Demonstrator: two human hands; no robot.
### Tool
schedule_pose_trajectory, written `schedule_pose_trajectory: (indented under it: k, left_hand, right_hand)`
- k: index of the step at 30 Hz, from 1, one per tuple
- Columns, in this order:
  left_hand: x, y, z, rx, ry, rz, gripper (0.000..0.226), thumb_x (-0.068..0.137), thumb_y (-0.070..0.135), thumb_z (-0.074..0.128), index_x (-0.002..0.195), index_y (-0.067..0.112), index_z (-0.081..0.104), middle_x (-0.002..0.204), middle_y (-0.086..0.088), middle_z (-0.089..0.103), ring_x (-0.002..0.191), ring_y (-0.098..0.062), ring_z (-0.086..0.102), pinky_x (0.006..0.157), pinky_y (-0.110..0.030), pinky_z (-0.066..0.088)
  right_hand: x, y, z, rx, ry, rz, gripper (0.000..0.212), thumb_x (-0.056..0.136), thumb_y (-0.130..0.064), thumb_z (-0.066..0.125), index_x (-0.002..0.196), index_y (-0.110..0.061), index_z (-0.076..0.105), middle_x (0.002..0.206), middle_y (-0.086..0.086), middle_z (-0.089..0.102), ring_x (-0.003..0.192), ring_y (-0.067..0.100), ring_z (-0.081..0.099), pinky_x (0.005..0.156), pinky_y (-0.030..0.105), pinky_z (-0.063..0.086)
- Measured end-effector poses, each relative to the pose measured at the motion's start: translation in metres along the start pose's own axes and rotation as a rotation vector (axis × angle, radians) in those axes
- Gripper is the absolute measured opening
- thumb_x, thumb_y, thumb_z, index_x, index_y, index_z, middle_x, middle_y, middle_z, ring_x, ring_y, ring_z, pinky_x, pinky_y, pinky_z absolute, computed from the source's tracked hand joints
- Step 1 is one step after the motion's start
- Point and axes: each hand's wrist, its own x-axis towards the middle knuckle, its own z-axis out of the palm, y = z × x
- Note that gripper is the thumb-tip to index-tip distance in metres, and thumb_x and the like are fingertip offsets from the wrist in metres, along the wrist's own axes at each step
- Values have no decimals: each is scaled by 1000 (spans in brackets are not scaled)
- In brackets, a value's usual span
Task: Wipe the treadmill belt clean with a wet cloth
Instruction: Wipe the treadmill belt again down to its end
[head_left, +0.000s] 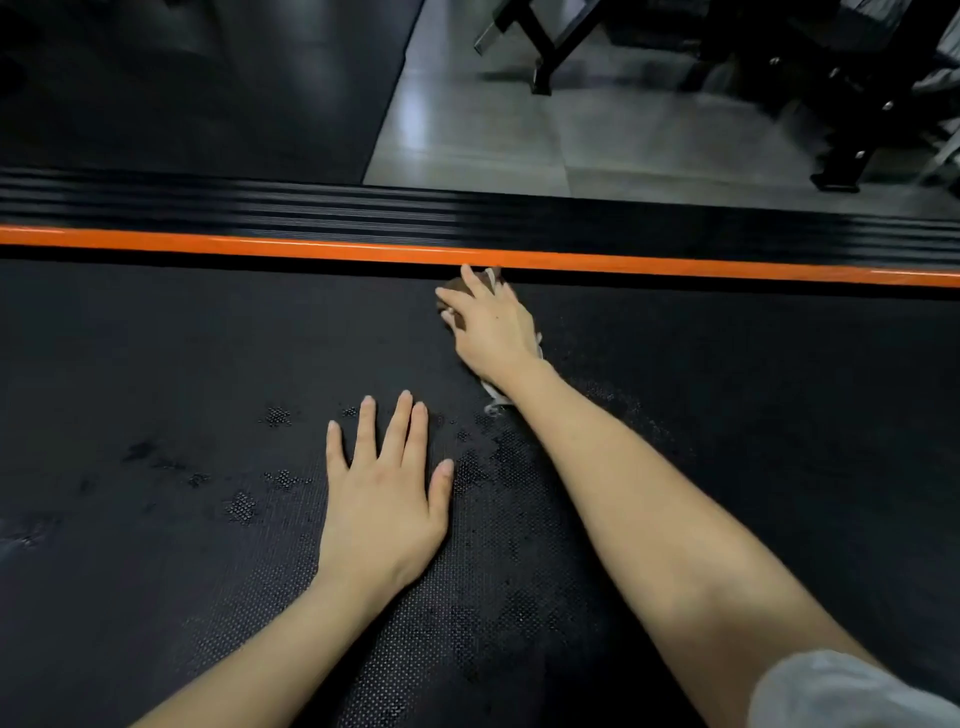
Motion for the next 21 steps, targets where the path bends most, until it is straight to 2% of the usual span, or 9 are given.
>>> schedule_pose_trajectory:
  k: [2, 4, 7, 9, 12, 15, 18, 19, 21]
  left_hand:
    - [0, -1, 0, -5, 13, 9, 67, 96, 51, 11, 147, 13, 31, 155, -2, 24, 145, -31, 15, 115, -55, 10]
    - [0, -1, 1, -3, 16, 11, 67, 96, 51, 12, 147, 12, 32, 155, -3, 25, 145, -31, 16, 115, -55, 11]
    - [0, 1, 3, 11, 16, -3, 68, 96, 51, 11, 147, 11, 32, 155, -3, 25, 145, -32, 16, 115, -56, 12]
    - [0, 3, 3, 20, 9, -14, 68, 96, 51, 11, 147, 11, 31, 155, -3, 25, 144, -32, 16, 114, -57, 13]
    - [1, 3, 2, 27, -10, -16, 68, 95, 51, 12, 147, 11, 32, 155, -4, 26, 144, -33, 17, 114, -58, 14]
    - [1, 2, -1, 19, -25, -9, 72, 93, 53, 4, 149, 14, 25, 157, -2, 19, 146, -31, 9, 116, -55, 7]
    - [0, 0, -2, -7, -16, -1, 74, 91, 54, -2, 151, 17, 18, 159, 1, 12, 147, -27, 1, 117, -52, 0]
    - [0, 0, -2, -14, -12, -4, 74, 91, 54, -2, 151, 17, 18, 159, 1, 12, 147, -27, 1, 117, -52, 0]
    - [0, 1, -2, -13, -21, -15, 74, 90, 54, -2, 151, 17, 17, 159, 1, 11, 147, -27, 0, 117, -52, 0]
  right_hand:
    - [-5, 26, -8, -31, 27, 12, 39, 97, -25, 44, 135, -29, 48, 154, 6, 26, 140, 31, 22, 112, 39, 22]
    - [-12, 59, -17, -58, 64, 141, 39, 95, -22, 47, 133, -29, 51, 154, 6, 27, 139, 30, 22, 110, 38, 25]
    - [-19, 90, -23, -94, 68, 349, 40, 94, -22, 47, 133, -29, 49, 155, 6, 21, 137, 36, 22, 111, 44, 25]
    - [-15, 83, -21, -116, 92, 399, 40, 95, -24, 44, 135, -25, 48, 155, 10, 22, 132, 42, 27, 110, 47, 24]
    - [-8, 42, -13, -78, 93, 281, 38, 97, -28, 39, 131, -22, 52, 153, 11, 26, 125, 42, 37, 102, 42, 29]
    - [-13, -1, -6, 0, 5, 77, 38, 99, -31, 38, 135, -27, 49, 155, 5, 23, 132, 41, 31, 109, 42, 22]
    - [-38, 22, -19, -16, -39, -101, 37, 98, -30, 43, 135, -33, 49, 155, -2, 25, 138, 32, 27, 110, 41, 26]
    - [-46, 44, -23, -31, -35, -83, 37, 97, -29, 45, 134, -35, 50, 154, -4, 26, 138, 29, 29, 106, 40, 32]
    - [-62, 84, -34, -42, 6, 106, 39, 95, -24, 49, 131, -36, 52, 153, -6, 29, 132, 30, 37, 97, 40, 43]
